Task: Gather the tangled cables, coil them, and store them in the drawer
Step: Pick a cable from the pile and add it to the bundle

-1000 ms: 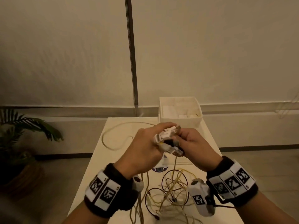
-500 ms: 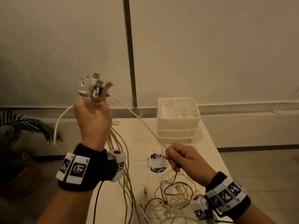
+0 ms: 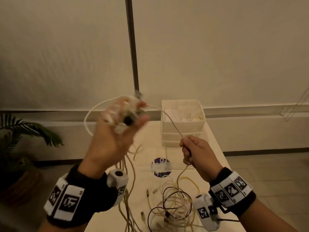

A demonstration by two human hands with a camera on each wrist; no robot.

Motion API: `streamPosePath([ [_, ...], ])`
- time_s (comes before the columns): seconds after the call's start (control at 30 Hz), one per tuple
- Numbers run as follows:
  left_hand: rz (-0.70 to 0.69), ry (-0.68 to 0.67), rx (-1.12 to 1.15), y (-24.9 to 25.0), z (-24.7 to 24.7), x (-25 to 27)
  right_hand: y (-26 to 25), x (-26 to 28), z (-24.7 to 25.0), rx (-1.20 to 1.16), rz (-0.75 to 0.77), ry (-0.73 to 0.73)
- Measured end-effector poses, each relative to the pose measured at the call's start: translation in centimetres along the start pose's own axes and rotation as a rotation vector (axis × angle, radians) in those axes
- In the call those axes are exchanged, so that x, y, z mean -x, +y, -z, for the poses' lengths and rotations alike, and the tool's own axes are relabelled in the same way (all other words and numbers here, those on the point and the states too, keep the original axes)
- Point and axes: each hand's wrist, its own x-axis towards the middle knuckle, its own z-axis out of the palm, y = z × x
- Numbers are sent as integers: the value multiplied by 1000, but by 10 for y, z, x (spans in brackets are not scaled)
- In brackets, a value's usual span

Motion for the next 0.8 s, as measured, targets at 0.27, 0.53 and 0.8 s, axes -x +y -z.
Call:
streamPosePath([
  [0.27,-93,-363,-273,-17,-39,5,-28,19,-18,-1,83,-183],
  [0.53,-33,-95,-365,-34,-36,-4,-37,24,-4,36,183,-347],
  [0.8,331,474,-204,-64,8,-24,-12,25,5,169,130,-385],
])
